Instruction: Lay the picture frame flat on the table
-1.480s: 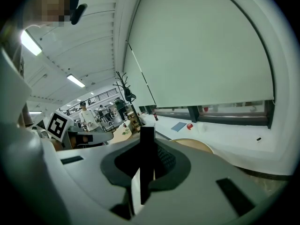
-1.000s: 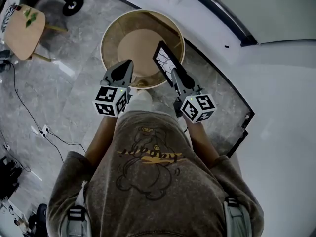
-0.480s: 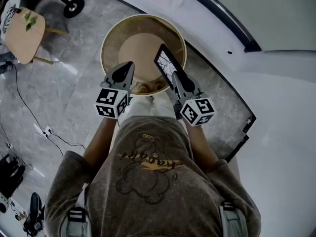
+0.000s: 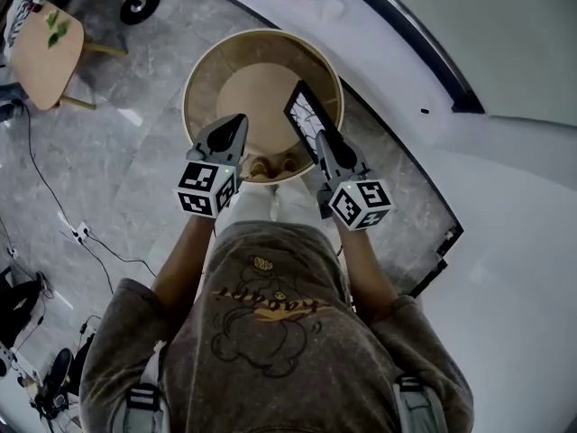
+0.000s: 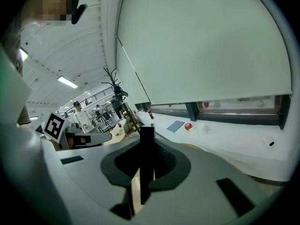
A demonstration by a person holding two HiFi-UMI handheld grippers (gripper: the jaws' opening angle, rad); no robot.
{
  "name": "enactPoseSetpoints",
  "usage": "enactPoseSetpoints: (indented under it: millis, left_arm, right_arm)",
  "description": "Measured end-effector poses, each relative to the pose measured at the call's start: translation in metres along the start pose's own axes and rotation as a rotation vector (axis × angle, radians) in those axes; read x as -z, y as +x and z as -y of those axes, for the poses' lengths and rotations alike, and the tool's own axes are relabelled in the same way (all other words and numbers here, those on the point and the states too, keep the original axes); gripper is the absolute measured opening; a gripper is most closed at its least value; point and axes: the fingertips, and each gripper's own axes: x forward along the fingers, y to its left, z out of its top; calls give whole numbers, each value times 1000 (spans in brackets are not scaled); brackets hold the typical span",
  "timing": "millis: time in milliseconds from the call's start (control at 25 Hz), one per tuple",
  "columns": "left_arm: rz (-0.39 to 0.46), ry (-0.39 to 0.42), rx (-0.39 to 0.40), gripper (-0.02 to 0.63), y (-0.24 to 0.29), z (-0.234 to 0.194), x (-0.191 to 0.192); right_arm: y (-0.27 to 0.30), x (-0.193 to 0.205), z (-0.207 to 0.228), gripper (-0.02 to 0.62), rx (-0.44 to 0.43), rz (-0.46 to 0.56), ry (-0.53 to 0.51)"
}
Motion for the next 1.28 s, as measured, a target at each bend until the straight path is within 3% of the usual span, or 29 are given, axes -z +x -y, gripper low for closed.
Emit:
enactPoseSetpoints:
  millis: [600,1280]
  left_arm:
    - [-20,-59,-30,17,80,-66,30]
    - [-73,-118,-48,18,171,-124,123]
  right_arm:
    - [97,26,48,48,-14,-59,23]
    - [207,101,114,48,-44,-109,58]
